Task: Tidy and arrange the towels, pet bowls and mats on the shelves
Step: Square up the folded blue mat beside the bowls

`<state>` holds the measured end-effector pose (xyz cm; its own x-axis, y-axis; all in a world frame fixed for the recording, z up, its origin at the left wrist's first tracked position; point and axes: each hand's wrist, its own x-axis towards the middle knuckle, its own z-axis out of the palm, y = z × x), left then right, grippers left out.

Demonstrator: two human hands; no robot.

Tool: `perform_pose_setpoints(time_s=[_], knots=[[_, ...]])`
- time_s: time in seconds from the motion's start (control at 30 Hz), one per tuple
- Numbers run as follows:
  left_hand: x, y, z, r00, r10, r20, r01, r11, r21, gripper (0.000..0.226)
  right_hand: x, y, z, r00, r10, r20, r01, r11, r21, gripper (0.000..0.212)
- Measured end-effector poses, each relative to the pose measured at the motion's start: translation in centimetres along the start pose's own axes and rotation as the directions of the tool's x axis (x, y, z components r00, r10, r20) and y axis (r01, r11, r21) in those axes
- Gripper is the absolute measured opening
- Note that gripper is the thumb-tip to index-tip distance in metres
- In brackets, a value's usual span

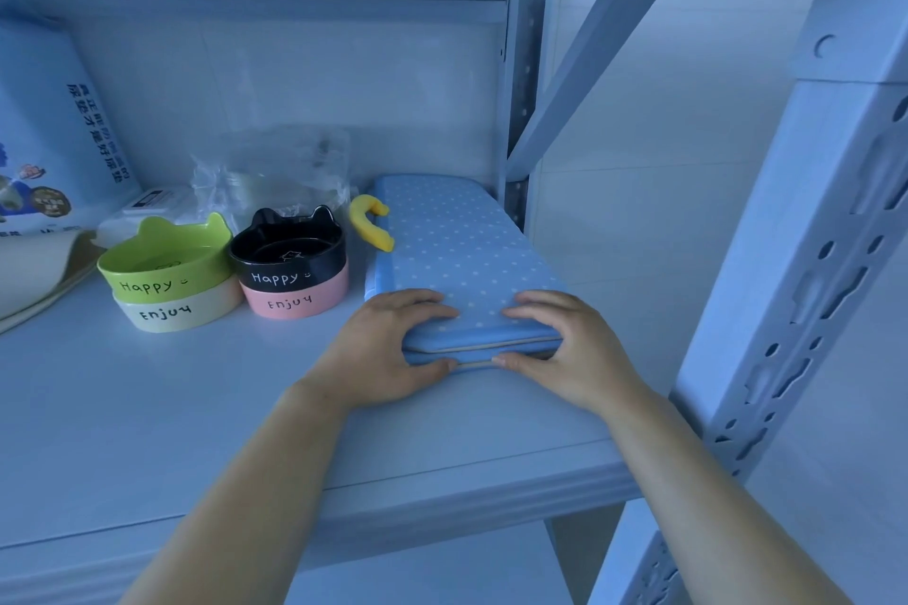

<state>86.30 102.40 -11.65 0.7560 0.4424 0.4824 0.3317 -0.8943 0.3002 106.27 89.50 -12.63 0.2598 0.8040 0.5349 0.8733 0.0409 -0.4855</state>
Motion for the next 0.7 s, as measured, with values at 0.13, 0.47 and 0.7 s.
perform_pose_setpoints(time_s=[0.13,0.47,0.7], knots=[[0.0,0.1,-0.5,0.999,-0.032,0.017,0.033,0.999,-0.028,0.056,0.0,0.2,0.0,1.0,-0.007,0.023,0.007,1.0,-0.001,0.054],[-0.1,-0.1,-0.9,0.991,-0.124,0.045,0.126,0.991,-0.041,0.069,0.3,0.3,0.1,0.996,0.042,0.075,-0.048,0.996,0.079,0.042],[-0.1,0.4,-1.1,0.984,-0.174,0.04,0.177,0.98,-0.091,0.054,0.2,0.2,0.0,0.995,0.048,0.085,-0.055,0.994,0.09,0.042]])
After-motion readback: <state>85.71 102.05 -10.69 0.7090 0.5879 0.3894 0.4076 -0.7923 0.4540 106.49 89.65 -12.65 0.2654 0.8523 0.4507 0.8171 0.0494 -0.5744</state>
